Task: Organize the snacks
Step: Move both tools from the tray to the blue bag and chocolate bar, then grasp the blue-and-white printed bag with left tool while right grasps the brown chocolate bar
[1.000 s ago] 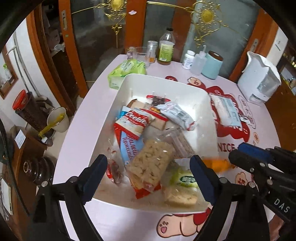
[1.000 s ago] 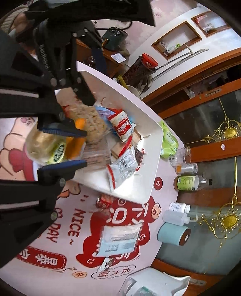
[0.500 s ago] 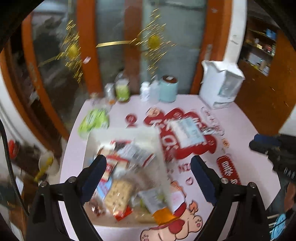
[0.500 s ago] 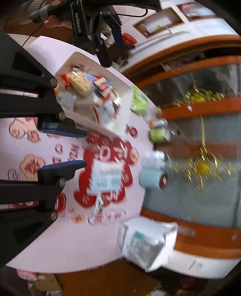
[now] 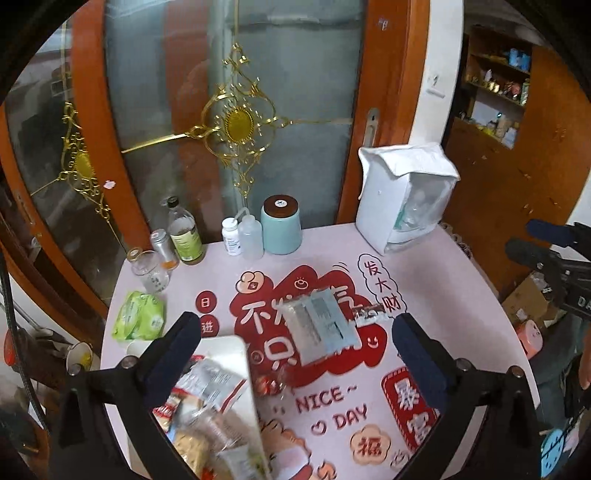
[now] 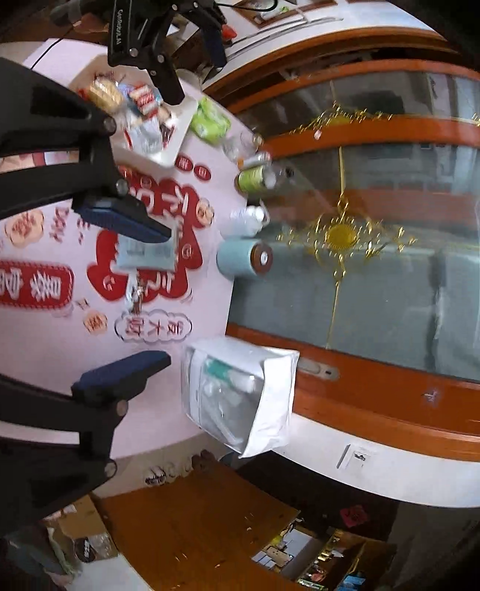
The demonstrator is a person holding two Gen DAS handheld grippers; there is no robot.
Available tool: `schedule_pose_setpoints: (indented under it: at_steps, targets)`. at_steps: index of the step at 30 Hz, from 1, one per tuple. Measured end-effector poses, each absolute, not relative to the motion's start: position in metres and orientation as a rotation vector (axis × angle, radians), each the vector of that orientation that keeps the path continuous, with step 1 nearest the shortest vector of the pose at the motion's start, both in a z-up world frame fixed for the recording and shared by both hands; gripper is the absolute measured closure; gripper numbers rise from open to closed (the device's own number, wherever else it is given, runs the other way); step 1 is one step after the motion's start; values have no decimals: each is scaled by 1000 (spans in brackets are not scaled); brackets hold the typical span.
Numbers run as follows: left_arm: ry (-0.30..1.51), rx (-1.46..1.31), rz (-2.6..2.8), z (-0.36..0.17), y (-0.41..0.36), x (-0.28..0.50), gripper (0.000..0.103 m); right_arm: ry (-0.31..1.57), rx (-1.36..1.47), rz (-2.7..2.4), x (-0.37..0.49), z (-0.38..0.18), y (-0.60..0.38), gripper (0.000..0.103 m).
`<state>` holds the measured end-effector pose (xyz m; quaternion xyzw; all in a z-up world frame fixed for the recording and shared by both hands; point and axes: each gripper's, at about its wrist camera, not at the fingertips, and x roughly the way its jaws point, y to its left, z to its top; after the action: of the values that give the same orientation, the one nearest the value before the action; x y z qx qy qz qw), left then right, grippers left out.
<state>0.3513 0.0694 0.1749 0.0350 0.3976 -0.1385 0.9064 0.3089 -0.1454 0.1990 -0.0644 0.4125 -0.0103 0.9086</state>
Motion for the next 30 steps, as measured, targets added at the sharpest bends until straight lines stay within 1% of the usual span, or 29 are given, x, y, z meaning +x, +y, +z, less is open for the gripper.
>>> schedule_pose_setpoints:
  at_steps: [5, 10, 15, 16, 19, 23, 30]
  targets:
    - [949, 64, -230, 124, 15, 411, 0, 942, -119, 35, 362, 148, -181, 42]
    - [1092, 54, -154, 50, -19, 466, 0, 1044, -139, 157, 403, 62, -201, 42]
    - [1264, 11, -59, -34, -34, 510, 0, 1151, -212, 269, 431, -25, -201, 42]
    - [1302, -7, -40, -53, -35, 517, 0, 1162, -232, 280, 434, -36, -201, 42]
    - [1358, -23, 17, -88, -38, 528, 0, 1200, -290, 344, 443, -75, -197, 42]
    - [1408, -59, 44, -119, -44, 534, 0, 1225, -344, 429, 449, -111, -190, 42]
    - [1444, -55, 59, -148, -57, 541, 0, 1229, -439, 499, 461, -156, -182, 42]
